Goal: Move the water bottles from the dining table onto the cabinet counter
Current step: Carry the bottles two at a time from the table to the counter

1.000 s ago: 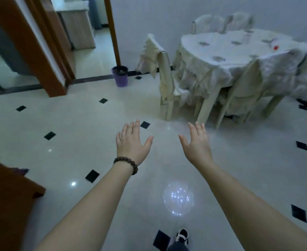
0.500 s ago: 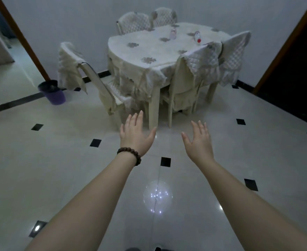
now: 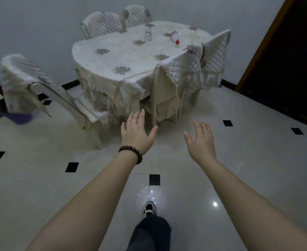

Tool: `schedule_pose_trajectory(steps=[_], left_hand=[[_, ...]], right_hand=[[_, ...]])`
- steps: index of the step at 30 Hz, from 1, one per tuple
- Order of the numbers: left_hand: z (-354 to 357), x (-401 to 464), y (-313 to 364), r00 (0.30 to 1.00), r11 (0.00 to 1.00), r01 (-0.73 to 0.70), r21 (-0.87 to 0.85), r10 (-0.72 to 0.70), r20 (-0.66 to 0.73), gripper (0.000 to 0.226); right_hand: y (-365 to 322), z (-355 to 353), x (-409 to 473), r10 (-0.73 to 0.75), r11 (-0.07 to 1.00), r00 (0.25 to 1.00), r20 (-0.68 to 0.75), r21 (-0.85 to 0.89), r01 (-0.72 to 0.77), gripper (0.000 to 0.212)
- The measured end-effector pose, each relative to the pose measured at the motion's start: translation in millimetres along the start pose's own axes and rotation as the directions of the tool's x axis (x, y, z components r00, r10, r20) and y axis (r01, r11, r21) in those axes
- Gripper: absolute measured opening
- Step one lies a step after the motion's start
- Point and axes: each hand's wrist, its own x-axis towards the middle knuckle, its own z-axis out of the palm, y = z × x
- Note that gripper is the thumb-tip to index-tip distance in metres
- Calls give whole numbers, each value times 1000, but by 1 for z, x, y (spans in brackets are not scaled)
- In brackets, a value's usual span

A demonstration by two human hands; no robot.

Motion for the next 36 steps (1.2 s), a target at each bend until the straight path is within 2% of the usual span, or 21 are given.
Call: schedule_pose_trajectory(steps=[11, 18, 27, 31, 36], left_hand=[[23, 236, 31, 998, 998, -59, -31, 59, -5, 73], [52, 341, 71, 994, 993, -113, -12, 113, -9, 72], [126, 476, 148, 999, 1000, -27, -7, 27, -32, 71], [153, 537, 202, 997, 999, 49, -24, -50, -53, 71], [184, 596, 269, 996, 998, 59, -34, -61, -66, 70]], right_hand=[[-16, -12, 226, 30, 999, 995, -97, -28, -33, 63], [7, -28, 336, 40, 999, 990, -136, 2, -40, 62], [80, -49, 505, -31, 999, 998, -60, 9, 31, 62], [117, -75, 584, -62, 998, 998, -29, 9, 62, 61], [155, -107, 669, -101, 995, 995, -12, 3, 101, 62]])
